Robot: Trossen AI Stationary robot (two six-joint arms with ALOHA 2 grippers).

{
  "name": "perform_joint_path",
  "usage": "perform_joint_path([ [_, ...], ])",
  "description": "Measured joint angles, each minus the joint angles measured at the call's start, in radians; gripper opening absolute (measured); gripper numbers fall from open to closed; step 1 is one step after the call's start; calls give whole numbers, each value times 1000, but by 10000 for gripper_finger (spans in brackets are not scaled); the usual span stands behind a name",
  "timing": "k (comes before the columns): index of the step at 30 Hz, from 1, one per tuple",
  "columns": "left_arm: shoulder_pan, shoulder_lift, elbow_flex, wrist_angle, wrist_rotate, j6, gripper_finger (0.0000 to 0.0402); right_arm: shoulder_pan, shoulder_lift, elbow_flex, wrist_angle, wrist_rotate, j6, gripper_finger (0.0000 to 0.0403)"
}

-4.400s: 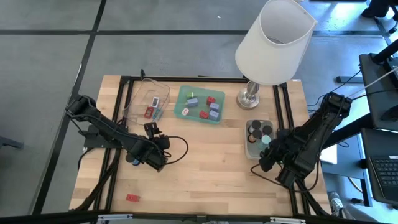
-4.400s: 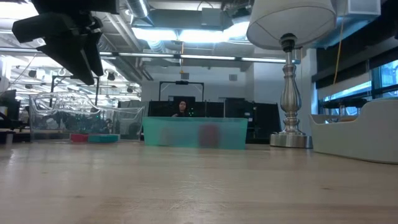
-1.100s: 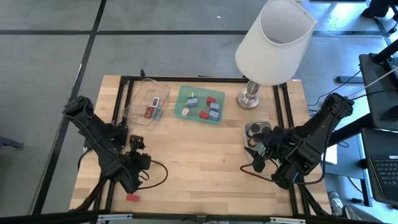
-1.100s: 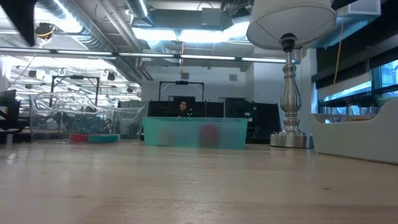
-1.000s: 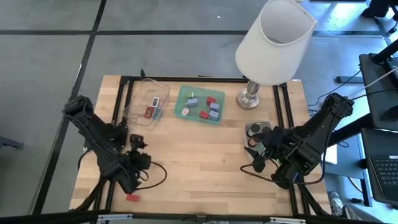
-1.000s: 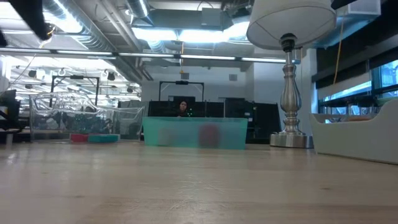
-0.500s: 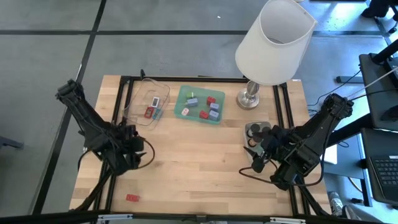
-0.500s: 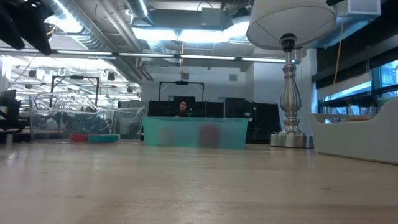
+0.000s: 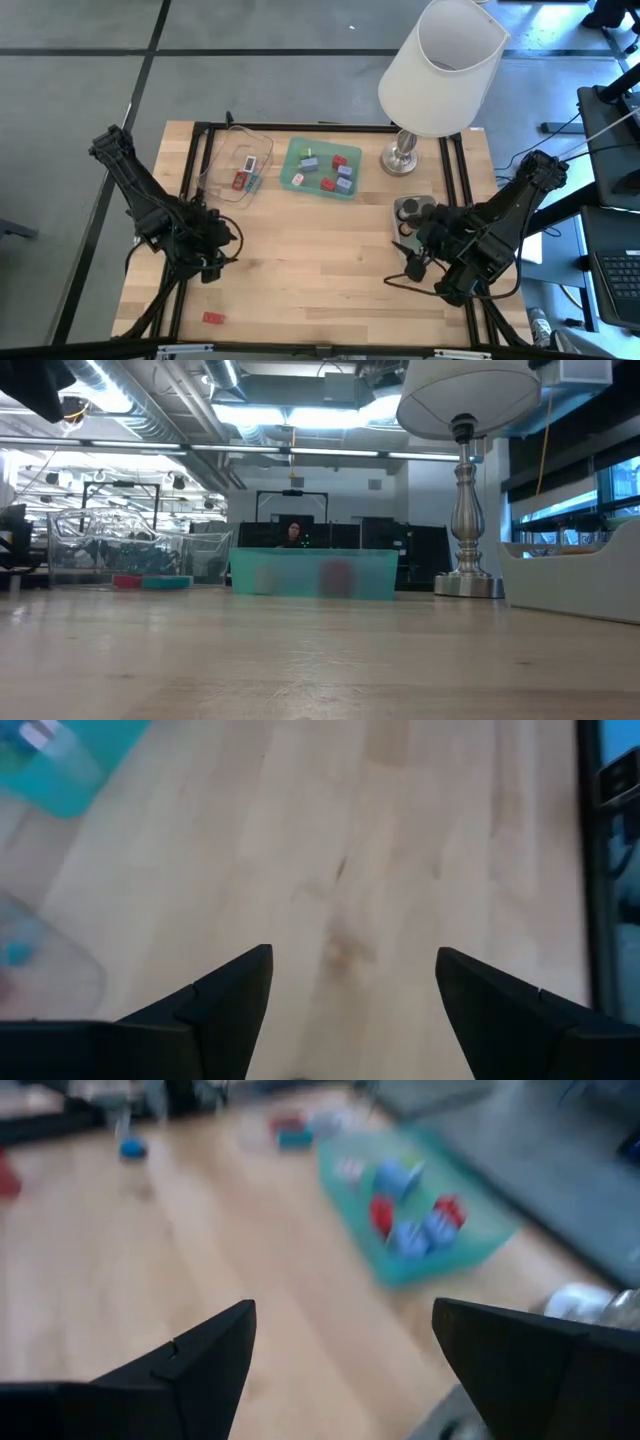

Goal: Pick & Place Office items
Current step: Put the blue hourglass into the gray bin

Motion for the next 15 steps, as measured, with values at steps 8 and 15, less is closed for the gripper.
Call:
perform_joint_path([
  [8,2,5,0,32,-10,-43,279,-2,0,0,55,-192,173,308],
  [15,2,5,0,32,58,72,279,-2,0,0,132,-305,203,309],
])
